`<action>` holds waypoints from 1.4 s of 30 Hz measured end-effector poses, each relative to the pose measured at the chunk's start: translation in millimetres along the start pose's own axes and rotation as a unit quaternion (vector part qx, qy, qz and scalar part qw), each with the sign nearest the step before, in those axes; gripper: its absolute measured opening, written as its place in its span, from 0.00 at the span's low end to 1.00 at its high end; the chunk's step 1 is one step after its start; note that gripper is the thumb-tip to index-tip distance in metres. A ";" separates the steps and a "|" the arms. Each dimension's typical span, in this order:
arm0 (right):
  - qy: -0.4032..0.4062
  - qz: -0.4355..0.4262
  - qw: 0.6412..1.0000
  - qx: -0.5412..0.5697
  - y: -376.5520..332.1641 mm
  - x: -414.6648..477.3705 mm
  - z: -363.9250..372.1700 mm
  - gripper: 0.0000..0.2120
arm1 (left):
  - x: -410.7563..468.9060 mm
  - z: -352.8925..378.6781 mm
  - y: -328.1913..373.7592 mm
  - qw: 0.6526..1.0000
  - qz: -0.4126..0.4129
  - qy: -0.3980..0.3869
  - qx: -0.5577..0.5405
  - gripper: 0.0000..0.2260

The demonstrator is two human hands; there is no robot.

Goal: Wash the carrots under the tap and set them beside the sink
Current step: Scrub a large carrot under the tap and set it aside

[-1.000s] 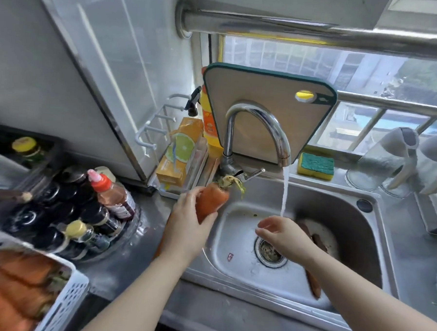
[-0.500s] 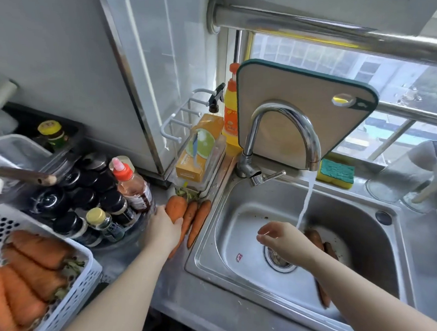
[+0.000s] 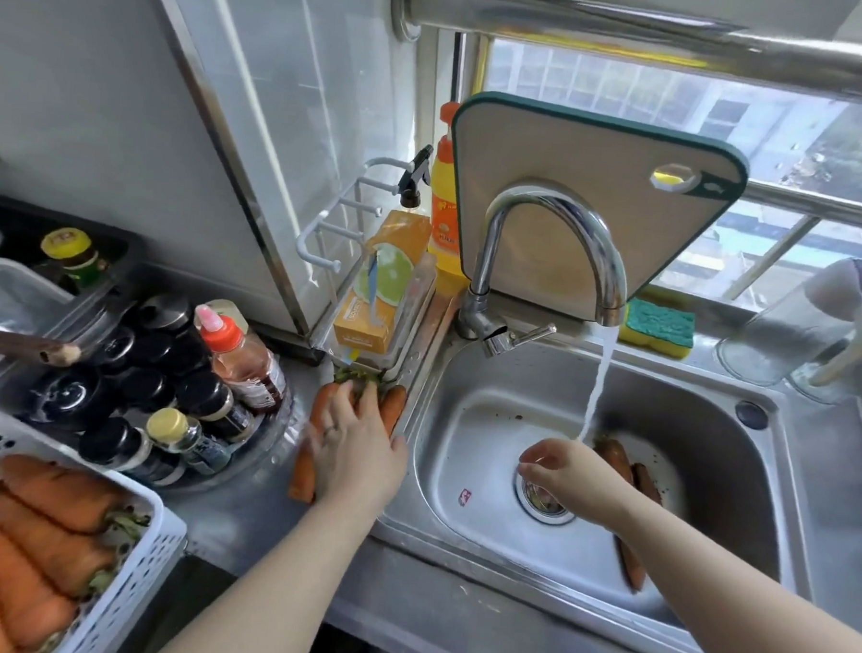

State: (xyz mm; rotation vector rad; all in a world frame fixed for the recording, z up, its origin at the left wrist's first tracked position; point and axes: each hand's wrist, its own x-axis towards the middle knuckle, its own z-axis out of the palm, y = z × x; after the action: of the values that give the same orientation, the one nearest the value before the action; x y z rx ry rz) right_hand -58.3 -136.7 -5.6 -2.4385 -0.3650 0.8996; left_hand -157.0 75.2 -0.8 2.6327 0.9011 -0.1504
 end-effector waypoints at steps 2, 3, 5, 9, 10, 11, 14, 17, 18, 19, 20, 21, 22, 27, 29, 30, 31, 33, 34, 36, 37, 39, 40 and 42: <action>0.005 0.029 0.999 -0.013 18.5 -1.0 -2.1 0.10 | -3.4 6.7 21.3 0.998 0.067 -0.020 -0.002 0.25; 0.009 0.049 0.999 -0.020 30.3 -1.2 -3.2 0.10 | -3.7 11.7 32.5 0.994 0.097 -0.045 -0.013 0.23; 0.012 0.097 0.994 -0.045 57.7 -0.8 -5.8 0.11 | -3.9 24.4 53.3 0.982 0.139 -0.123 -0.043 0.20; 0.003 0.174 0.979 -0.103 116.9 11.9 -4.0 0.12 | -4.9 53.8 78.8 0.948 0.168 -0.265 -0.059 0.18; 0.009 0.186 0.976 -0.110 128.3 17.2 -1.9 0.17 | -4.7 59.8 81.9 0.943 0.172 -0.281 -0.052 0.18; 0.018 0.197 0.974 -0.114 136.8 22.1 0.4 0.24 | -4.6 64.4 83.6 0.942 0.172 -0.286 -0.046 0.18; 0.069 0.235 0.958 -0.149 151.1 41.2 4.8 0.27 | -2.7 71.3 84.2 0.947 0.168 -0.269 -0.047 0.17; 0.097 0.265 0.943 -0.177 159.1 61.1 12.0 0.21 | 0.1 71.9 83.7 0.948 0.161 -0.265 -0.072 0.16; 0.101 0.272 0.941 -0.177 162.1 67.0 14.7 0.19 | 1.3 71.7 83.9 0.948 0.157 -0.265 -0.082 0.16; 0.111 0.276 0.941 -0.164 167.9 72.9 18.7 0.19 | 2.6 71.5 84.5 0.948 0.153 -0.265 -0.090 0.15; 0.113 0.282 0.943 -0.137 169.6 75.5 20.6 0.19 | 3.6 71.5 85.0 0.948 0.148 -0.266 -0.097 0.15; 0.120 0.283 0.943 -0.125 173.1 78.7 23.3 0.20 | 4.6 71.7 85.8 0.948 0.145 -0.265 -0.105 0.15; 0.122 0.281 0.943 -0.132 174.1 80.7 24.2 0.21 | 5.7 72.2 86.9 0.948 0.142 -0.264 -0.111 0.15; 0.088 0.273 0.952 -0.104 169.7 79.9 15.7 0.16 | 10.6 75.8 94.1 0.944 0.124 -0.268 -0.146 0.14; 0.008 0.262 0.965 0.014 159.5 66.4 3.3 0.17 | 12.8 81.4 94.7 0.939 0.108 -0.278 -0.173 0.14; -0.032 0.255 0.960 0.112 150.6 56.8 -1.9 0.15 | 13.4 83.9 95.1 0.935 0.092 -0.279 -0.196 0.13; -0.072 0.251 0.942 0.211 140.9 44.9 -6.0 0.12 | 13.9 86.5 96.0 0.931 0.064 -0.281 -0.222 0.13; -0.120 0.235 0.892 0.368 122.0 18.9 -11.8 0.13 | 14.4 90.9 100.6 0.909 -0.026 -0.293 -0.295 0.17; -0.132 0.216 0.879 0.404 115.2 7.3 -14.1 0.13 | 12.9 91.1 105.1 0.885 -0.085 -0.305 -0.342 0.18; -0.139 0.177 0.878 0.422 103.0 -13.1 -21.5 0.10 | 7.1 87.8 117.3 0.803 -0.189 -0.338 -0.453 0.15; -0.138 0.159 0.882 0.422 97.5 -22.8 -27.3 0.08 | 3.9 85.3 124.9 0.751 -0.226 -0.349 -0.513 0.11; -0.133 0.129 0.896 0.403 87.9 -40.0 -40.6 0.08 | -0.2 87.1 138.9 0.668 -0.251 -0.352 -0.606 0.13; -0.130 0.117 0.907 0.383 84.7 -47.1 -46.8 0.09 | -2.5 88.5 146.3 0.637 -0.253 -0.351 -0.638 0.14; -0.117 0.106 0.932 0.328 80.5 -56.8 -55.8 0.08 | -7.1 88.7 159.4 0.601 -0.249 -0.353 -0.672 0.15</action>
State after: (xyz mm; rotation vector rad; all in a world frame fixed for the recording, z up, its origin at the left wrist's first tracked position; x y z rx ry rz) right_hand -57.7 -247.7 16.4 -1.7761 0.1188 1.1818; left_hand -64.0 -78.2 -35.0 0.7262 0.8396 -0.4040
